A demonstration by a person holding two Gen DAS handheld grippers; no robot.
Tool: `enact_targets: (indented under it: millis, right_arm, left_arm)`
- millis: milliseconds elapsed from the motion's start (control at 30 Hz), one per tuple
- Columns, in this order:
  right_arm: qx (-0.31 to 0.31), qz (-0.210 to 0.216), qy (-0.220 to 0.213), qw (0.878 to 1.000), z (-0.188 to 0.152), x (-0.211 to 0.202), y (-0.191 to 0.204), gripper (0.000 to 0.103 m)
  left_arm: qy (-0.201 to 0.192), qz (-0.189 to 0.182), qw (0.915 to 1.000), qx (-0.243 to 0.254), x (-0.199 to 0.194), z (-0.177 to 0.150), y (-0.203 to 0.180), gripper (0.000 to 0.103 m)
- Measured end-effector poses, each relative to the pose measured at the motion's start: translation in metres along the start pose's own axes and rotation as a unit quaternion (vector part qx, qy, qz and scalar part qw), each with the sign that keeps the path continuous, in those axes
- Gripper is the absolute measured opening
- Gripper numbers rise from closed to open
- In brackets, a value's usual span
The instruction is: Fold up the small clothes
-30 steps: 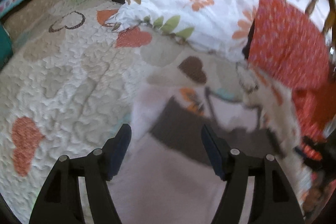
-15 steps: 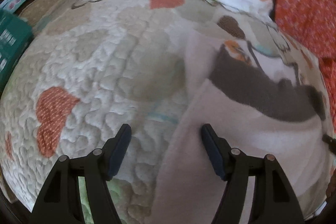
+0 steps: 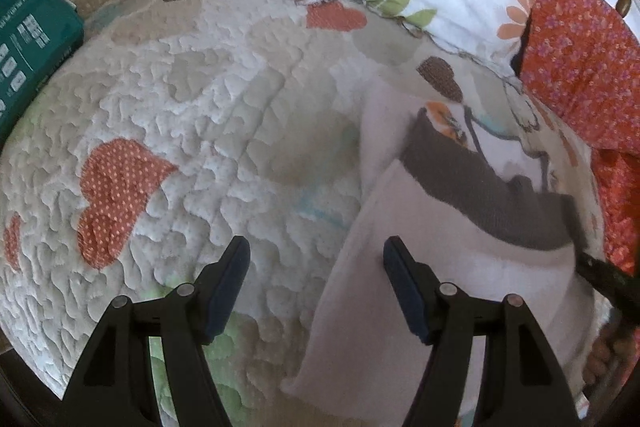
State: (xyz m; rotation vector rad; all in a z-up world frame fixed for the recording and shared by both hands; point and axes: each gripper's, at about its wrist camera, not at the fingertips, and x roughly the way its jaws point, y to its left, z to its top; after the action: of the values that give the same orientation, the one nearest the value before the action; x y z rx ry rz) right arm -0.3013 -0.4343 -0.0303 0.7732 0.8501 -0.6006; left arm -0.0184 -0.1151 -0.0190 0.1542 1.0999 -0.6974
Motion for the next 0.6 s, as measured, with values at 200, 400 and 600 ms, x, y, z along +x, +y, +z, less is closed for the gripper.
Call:
enact_targets:
  millis: [200, 400, 600]
  right_arm:
    - [-0.064, -0.007, -0.047, 0.997, -0.009, -0.031, 0.042, 0.052]
    - [-0.12, 0.016, -0.065, 0.99, -0.039, -0.04, 0.098, 0.052]
    - [-0.207, 0.068, -0.029, 0.976, -0.077, -0.026, 0.193, 0.058]
  left_arm:
    - [0.041, 0.037, 0.9974, 0.047, 0.01, -0.016, -0.005, 0.05]
    - [0.011, 0.079, 0.9958, -0.045, -0.01, -0.029, 0.043, 0.01]
    - [-0.019, 0.003, 0.9915, -0.128, -0.046, -0.028, 0.079, 0.045]
